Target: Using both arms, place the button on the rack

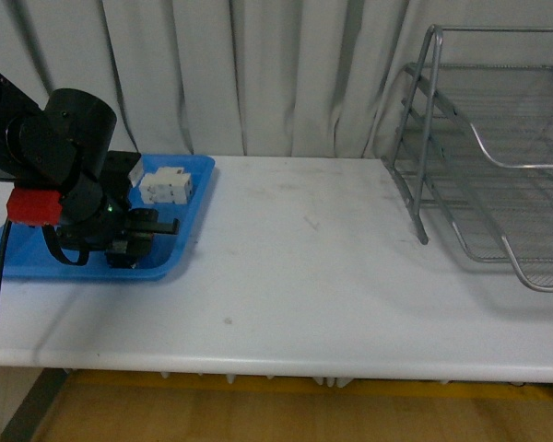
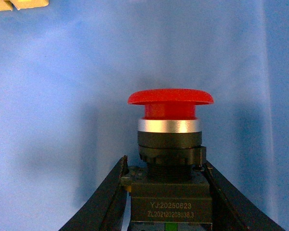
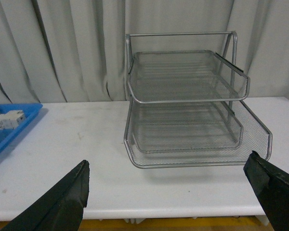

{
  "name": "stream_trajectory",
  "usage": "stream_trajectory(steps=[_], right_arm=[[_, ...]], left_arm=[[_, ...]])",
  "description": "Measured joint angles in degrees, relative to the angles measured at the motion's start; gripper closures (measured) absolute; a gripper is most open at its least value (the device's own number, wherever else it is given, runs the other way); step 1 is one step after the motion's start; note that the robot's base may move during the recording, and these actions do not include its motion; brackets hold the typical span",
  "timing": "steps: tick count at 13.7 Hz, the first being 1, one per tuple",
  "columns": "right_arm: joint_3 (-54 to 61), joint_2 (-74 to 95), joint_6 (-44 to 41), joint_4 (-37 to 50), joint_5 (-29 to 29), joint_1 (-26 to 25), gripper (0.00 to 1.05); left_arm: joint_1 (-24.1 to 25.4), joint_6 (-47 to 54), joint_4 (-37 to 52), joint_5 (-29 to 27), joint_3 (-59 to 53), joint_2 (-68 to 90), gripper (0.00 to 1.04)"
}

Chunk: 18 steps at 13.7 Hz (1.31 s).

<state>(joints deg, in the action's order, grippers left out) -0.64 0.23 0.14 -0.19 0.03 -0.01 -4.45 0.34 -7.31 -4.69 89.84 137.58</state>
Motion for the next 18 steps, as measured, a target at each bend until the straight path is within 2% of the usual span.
stream_trajectory(steps=[4,7,8,10,12,15,18], right_arm=[[0.0,0.0,0.0,0.0,0.0,0.0,0.06],[0.0,0.0,0.0,0.0,0.0,0.0,0.06],[0.0,0.0,0.0,0.0,0.0,0.0,0.06],[0.0,0.0,0.0,0.0,0.0,0.0,0.06],[0.0,0.0,0.0,0.0,0.0,0.0,0.06],[0.0,0.0,0.0,0.0,0.0,0.0,0.06],[0.0,0.0,0.0,0.0,0.0,0.0,0.06]], left_arm=[[0.0,0.0,-0.6,-0.6,-2.7,-2.7,0.67],[-0.3,0.2,6.0,2.8,-15.2,-19.1,0.68],[-0.6,0.0,10.6,5.4,-28.4,-35.6,0.68],[-0.5,0.1,9.4,6.2,-38.2,-46.5,0.68],[0.8,0.4,7.6,4.3,-46.2,-59.0,0.68],[4.0,1.1,6.2,4.3,-50.8,-69.1,0.68],[5.1,0.7,5.4,4.5,-53.9,-71.8,0.68]])
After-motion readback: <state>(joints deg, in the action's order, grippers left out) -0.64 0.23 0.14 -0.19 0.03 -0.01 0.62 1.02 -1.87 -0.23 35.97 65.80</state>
